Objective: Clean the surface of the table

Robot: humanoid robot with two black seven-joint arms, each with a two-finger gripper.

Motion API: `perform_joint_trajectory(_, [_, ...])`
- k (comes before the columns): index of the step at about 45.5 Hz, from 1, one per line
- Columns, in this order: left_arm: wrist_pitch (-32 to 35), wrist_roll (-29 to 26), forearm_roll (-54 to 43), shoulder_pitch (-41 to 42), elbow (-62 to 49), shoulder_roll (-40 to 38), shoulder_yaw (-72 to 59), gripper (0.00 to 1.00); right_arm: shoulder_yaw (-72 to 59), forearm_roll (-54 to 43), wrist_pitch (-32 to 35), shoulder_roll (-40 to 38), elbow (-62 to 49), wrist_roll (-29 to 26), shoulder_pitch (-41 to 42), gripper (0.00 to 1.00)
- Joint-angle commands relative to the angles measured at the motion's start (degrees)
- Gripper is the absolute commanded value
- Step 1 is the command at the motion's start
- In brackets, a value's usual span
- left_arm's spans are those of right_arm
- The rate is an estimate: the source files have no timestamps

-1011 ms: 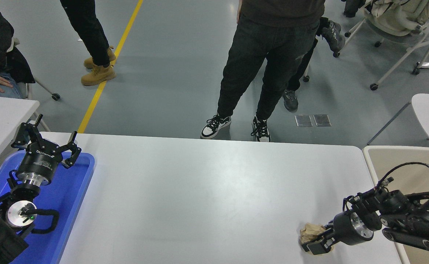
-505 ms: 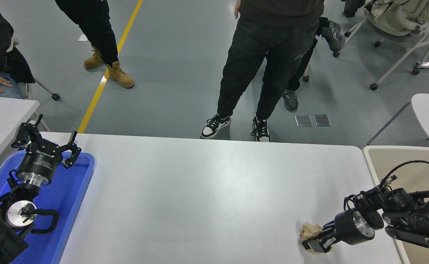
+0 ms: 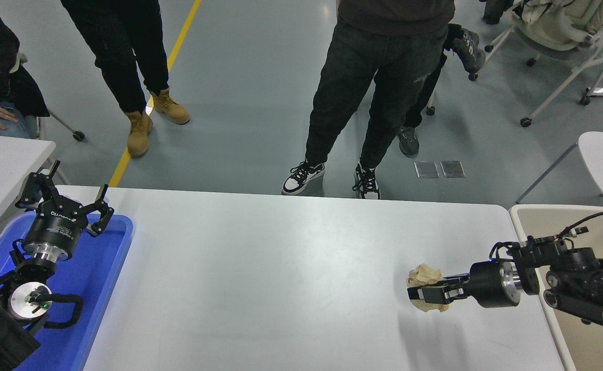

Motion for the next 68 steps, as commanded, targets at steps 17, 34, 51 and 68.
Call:
perform_joint_trajectory(17, [0.0, 0.0, 0.0, 0.0, 0.0, 0.0, 0.0, 1.0, 4.59, 3.66, 3.76, -10.68, 6.95, 3.16, 4.81, 0.0])
perform_joint_trajectory(34, [0.0, 0.0, 0.0, 0.0, 0.0, 0.0, 0.0, 1.0, 15.04, 4.01, 10.18, -14.38, 5.81, 2.55, 5.61, 0.0])
perform_joint_trajectory(51, [0.0, 0.0, 0.0, 0.0, 0.0, 0.0, 0.0, 1.0, 25.33, 23.77, 10.18, -11.48, -8.08, 0.79, -5.3, 0.0])
perform_joint_trajectory(68, [0.0, 0.0, 0.0, 0.0, 0.0, 0.0, 0.0, 1.0, 26.83, 37.14, 10.09, -10.07, -19.24, -2.64, -6.53, 0.0])
